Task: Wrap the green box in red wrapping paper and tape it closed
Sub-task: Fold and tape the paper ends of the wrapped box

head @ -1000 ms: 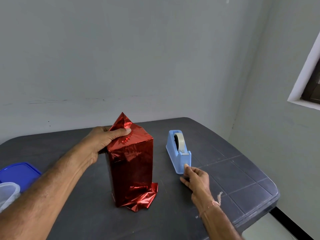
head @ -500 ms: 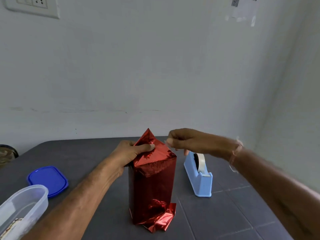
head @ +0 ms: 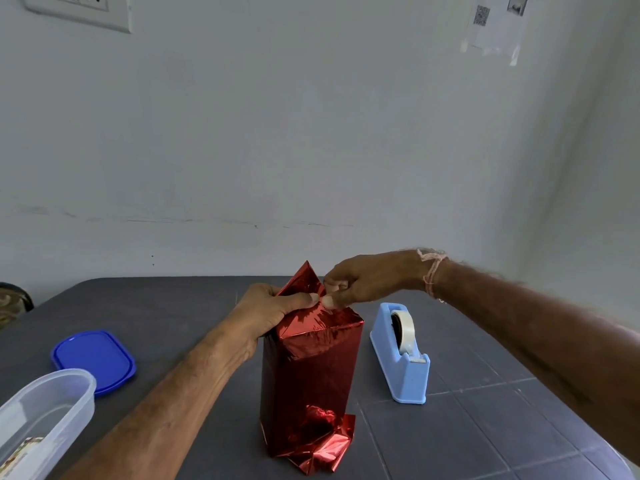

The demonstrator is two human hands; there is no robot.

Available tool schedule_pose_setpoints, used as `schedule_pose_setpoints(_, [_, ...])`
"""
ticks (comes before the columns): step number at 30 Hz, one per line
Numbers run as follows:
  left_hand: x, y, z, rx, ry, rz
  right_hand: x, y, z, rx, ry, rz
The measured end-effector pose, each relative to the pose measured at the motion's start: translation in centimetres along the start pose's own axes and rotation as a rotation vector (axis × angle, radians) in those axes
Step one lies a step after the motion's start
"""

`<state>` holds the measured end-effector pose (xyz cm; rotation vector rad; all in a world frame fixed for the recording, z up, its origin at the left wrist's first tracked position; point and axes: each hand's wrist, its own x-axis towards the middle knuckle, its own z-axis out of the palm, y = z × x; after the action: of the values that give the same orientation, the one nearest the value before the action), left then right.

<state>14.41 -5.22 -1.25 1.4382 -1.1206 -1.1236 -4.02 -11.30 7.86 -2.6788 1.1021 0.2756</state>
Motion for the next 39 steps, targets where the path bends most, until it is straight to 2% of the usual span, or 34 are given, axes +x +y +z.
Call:
schedule_pose_setpoints(6, [-0.1,0.1,0.1,-0.001,0.002,0.004,0.3,-0.8,0.1,-0.22,0.028,0.101])
schedule_pose_setpoints(9, [0.0,0.2,0.2,0.009,0.006,0.009,-1.5,0.4,-0.6,-0.359,-0.032,0.237])
schedule_pose_setpoints(11, [0.0,0.2,0.3,0.013,0.006,0.013,-1.3,0.4,-1.2,-0.5,0.033,0.191])
schedule_pose_setpoints(12, [0.1,0.2,0.3,0.014,0.005,0.013,-1.3,0.0,-0.7,-0.486,0.089,0.181])
schedule_pose_setpoints(15, [0.1,0.2,0.2,0.012,0.003,0.012,-0.4,-0.7,-0.4,-0.302,0.175,0.228])
schedule_pose_setpoints(18, [0.0,0.2,0.2,0.018,-0.003,0.012,0.2,-0.1,-0.5,-0.239,0.053,0.315])
schedule_pose_setpoints(23, [0.1,0.1,0.2,0.001,0.003,0.013,0.2,2.0,1.9,0.36,0.053,0.319])
schedule_pose_setpoints(25, [0.2,0.1,0.2,0.002,0.006,0.016,-0.1,2.5,3.0,0.517,0.068,0.333])
schedule_pose_setpoints(30, [0.0,0.1,0.2,0.006,0.008,0.014,-1.1,2.1,3.6,0.665,0.185,0.301])
schedule_pose_setpoints(35, [0.0,-0.1,0.2,0.003,0.024,0.006,-1.6,0.9,4.3,0.701,0.166,0.291])
schedule_pose_setpoints(39, [-0.1,0.0,0.3,-0.017,0.055,0.007,-2.6,1.4,6.1,1.022,0.309,0.222])
